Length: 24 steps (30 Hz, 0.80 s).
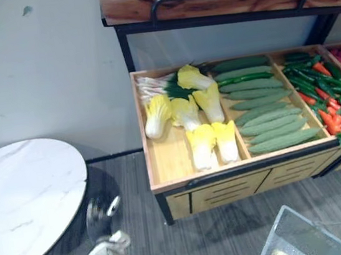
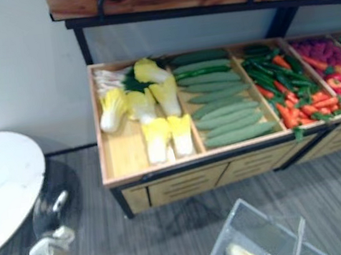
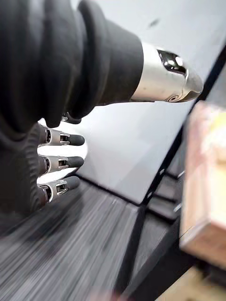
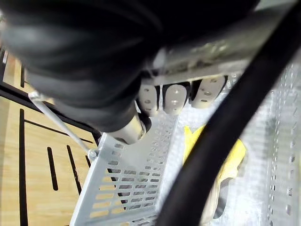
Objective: Pick vegetable in the basket
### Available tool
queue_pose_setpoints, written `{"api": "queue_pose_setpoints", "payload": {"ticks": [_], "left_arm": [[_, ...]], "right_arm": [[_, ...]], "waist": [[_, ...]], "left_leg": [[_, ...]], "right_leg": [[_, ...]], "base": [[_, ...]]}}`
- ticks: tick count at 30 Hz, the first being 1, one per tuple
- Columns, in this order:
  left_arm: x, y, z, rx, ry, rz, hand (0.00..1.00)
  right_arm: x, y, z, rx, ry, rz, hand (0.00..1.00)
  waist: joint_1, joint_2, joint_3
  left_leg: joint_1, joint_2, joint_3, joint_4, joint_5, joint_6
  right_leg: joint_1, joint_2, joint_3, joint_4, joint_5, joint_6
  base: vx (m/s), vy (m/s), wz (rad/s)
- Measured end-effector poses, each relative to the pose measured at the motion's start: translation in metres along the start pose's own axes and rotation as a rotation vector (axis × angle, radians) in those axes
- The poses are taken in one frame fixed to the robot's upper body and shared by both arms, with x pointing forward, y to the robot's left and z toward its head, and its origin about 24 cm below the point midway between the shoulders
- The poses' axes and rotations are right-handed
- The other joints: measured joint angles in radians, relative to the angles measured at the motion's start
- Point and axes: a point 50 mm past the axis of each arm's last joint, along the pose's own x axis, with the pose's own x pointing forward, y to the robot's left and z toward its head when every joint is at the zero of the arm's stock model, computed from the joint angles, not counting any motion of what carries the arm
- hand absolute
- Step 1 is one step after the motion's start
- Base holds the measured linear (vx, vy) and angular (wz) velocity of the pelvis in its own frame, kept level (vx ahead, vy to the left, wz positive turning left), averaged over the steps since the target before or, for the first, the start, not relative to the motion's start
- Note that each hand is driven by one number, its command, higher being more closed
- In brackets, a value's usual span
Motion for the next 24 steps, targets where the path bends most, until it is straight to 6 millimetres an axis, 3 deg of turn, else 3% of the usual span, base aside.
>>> {"api": "queue_pose_setpoints", "payload": {"ticks": [4, 6, 11, 17, 24], "left_arm": [[-0.011, 0.043, -0.045, 0.115, 0.199, 0.194, 0.00], [-0.024, 0.062, -0.071, 0.283, 0.329, 0.245, 0.00], [-0.046, 0.080, -0.098, 0.559, 0.472, 0.246, 0.00], [-0.050, 0.076, -0.106, 0.686, 0.506, 0.168, 0.00], [-0.054, 0.065, -0.116, 0.749, 0.542, 0.042, 0.00]], "right_arm": [[-0.001, 0.003, -0.002, -0.005, 0.005, 0.007, 1.00], [-0.002, 0.010, -0.004, 0.007, 0.010, 0.020, 1.00], [-0.002, 0.022, -0.001, 0.024, 0.002, 0.038, 1.00], [-0.001, 0.022, 0.004, 0.023, -0.018, 0.027, 1.00], [0.000, 0.024, 0.002, 0.022, -0.001, 0.030, 1.00]], "waist": [[-0.003, 0.004, -0.002], [-0.003, 0.004, -0.003], [-0.008, 0.010, -0.004], [-0.008, 0.027, -0.007], [-0.009, 0.024, -0.005]], "left_leg": [[-0.001, -0.004, -0.020, 0.000, 0.000, 0.000], [0.006, -0.004, -0.028, 0.001, 0.000, 0.000], [0.021, -0.004, -0.033, 0.002, -0.006, -0.005], [0.040, -0.002, -0.016, 0.000, -0.017, -0.011], [0.056, -0.001, 0.009, 0.000, -0.029, -0.014]], "right_leg": [[0.011, -0.002, -0.020, 0.001, -0.006, -0.005], [0.021, -0.002, -0.033, 0.001, -0.010, 0.000], [0.039, 0.000, -0.038, 0.002, -0.018, -0.001], [0.044, 0.000, -0.017, 0.004, -0.024, -0.011], [0.042, -0.001, 0.008, 0.005, -0.030, -0.011]], "base": [[0.09, -0.004, 0.15], [0.08, -0.014, 0.13], [0.05, -0.012, 0.03], [-0.01, -0.005, -0.09], [0.00, -0.002, -0.09]]}}
